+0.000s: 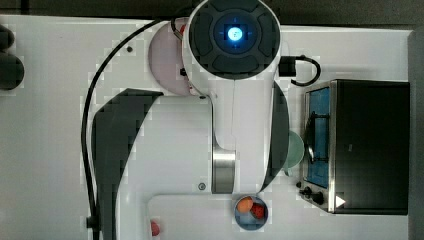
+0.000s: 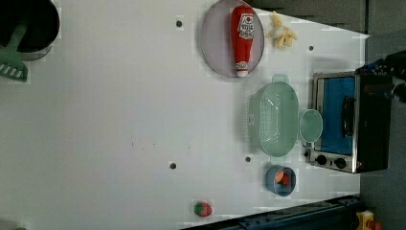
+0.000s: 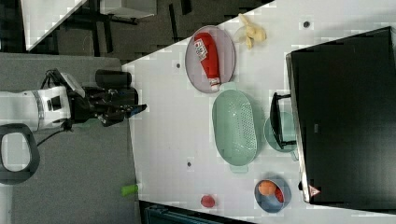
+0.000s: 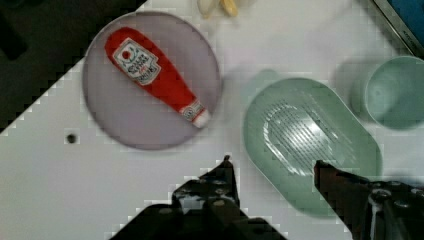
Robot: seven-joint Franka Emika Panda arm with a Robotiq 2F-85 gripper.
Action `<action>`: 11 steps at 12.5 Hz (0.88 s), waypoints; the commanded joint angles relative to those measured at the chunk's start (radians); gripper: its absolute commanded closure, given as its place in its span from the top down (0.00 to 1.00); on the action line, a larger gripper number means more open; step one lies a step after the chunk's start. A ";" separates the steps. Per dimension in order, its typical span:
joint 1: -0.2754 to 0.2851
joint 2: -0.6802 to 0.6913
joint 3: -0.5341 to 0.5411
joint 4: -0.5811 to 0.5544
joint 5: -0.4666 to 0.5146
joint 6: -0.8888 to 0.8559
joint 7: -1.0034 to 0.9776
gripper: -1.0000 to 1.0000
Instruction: Drag strainer right to left.
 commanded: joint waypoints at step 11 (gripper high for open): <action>-0.001 -0.386 -0.076 -0.581 -0.063 0.135 0.288 1.00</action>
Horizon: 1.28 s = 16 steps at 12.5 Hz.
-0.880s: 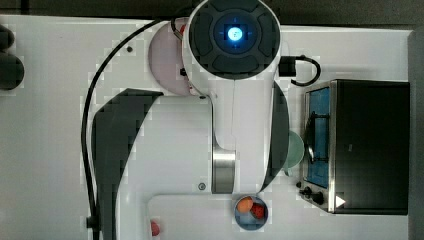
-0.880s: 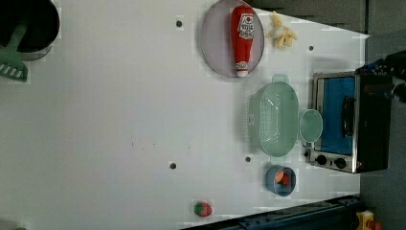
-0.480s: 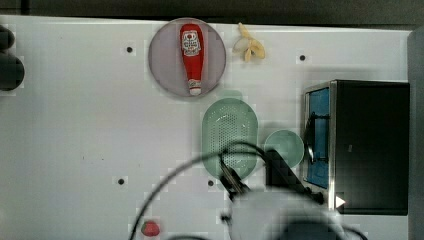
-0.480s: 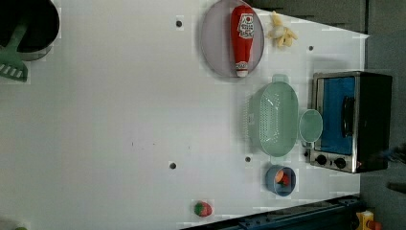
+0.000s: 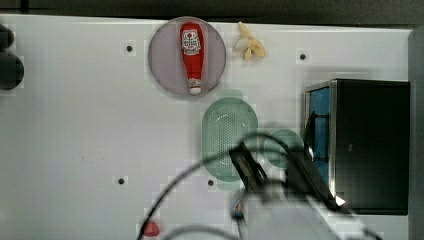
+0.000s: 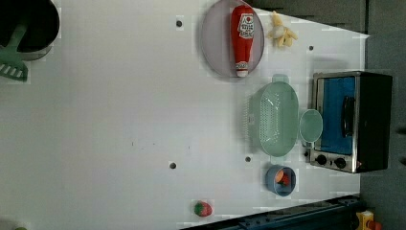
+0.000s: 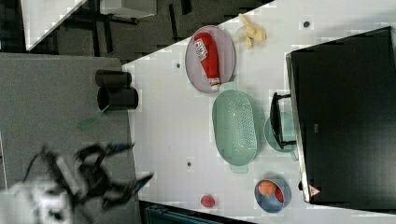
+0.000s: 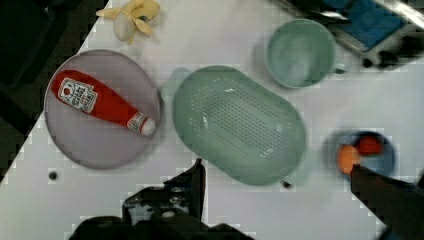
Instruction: Drag strainer right to left.
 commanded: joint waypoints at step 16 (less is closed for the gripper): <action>0.026 0.846 0.066 -0.244 -0.008 0.933 0.583 1.00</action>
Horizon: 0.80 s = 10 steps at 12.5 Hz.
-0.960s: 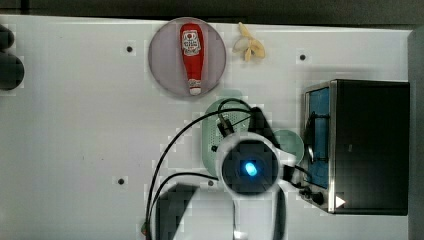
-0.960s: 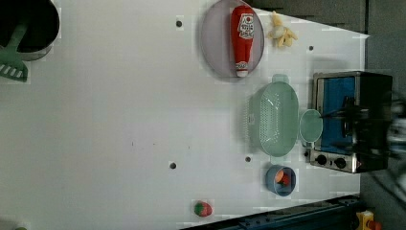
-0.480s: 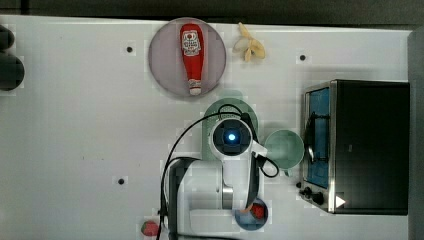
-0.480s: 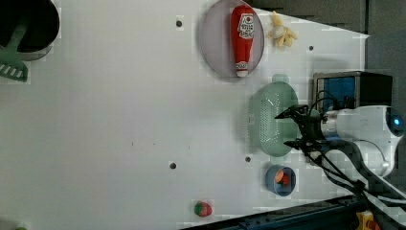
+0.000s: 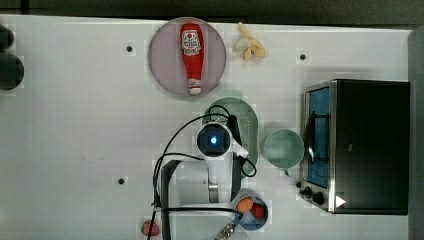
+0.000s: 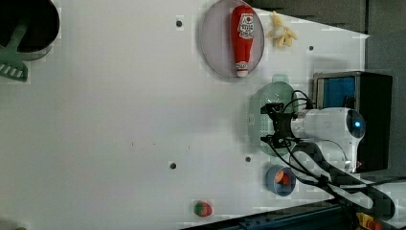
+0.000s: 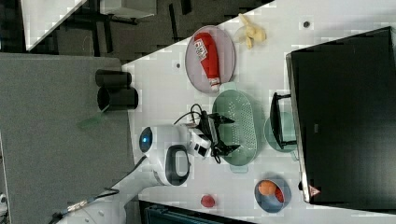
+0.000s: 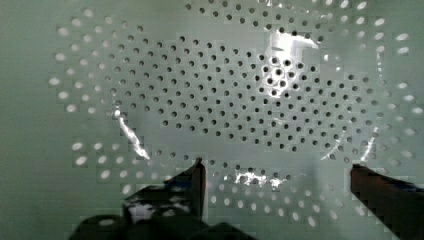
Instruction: Drag strainer right to left.
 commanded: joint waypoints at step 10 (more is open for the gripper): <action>0.008 0.012 0.118 0.021 0.023 0.064 0.259 1.00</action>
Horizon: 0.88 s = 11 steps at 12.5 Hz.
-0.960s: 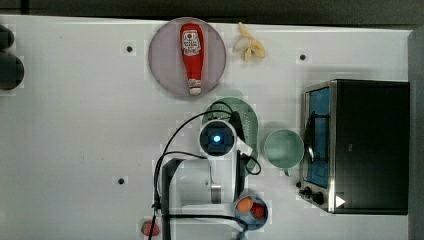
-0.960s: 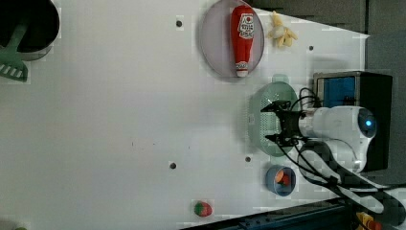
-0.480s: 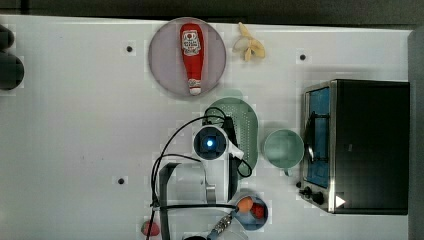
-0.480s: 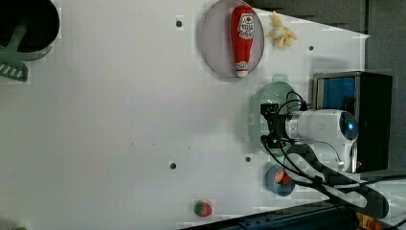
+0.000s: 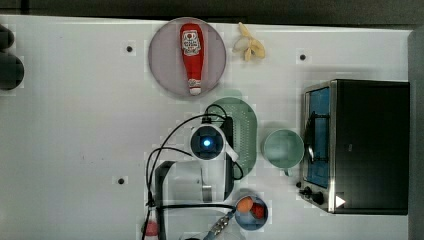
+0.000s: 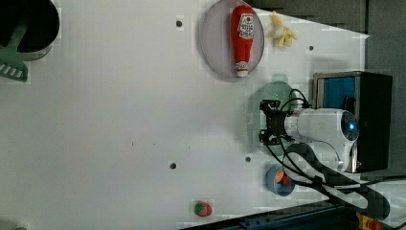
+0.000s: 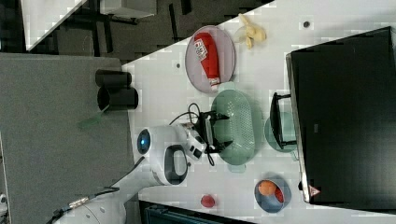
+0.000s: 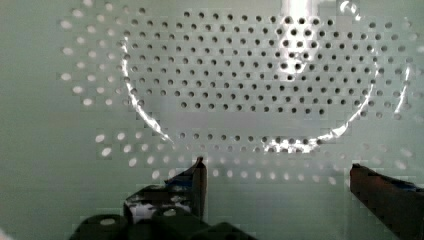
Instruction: Drag strainer right to left.
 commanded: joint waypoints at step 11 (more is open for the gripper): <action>0.172 0.040 0.145 0.081 0.028 -0.023 0.329 1.00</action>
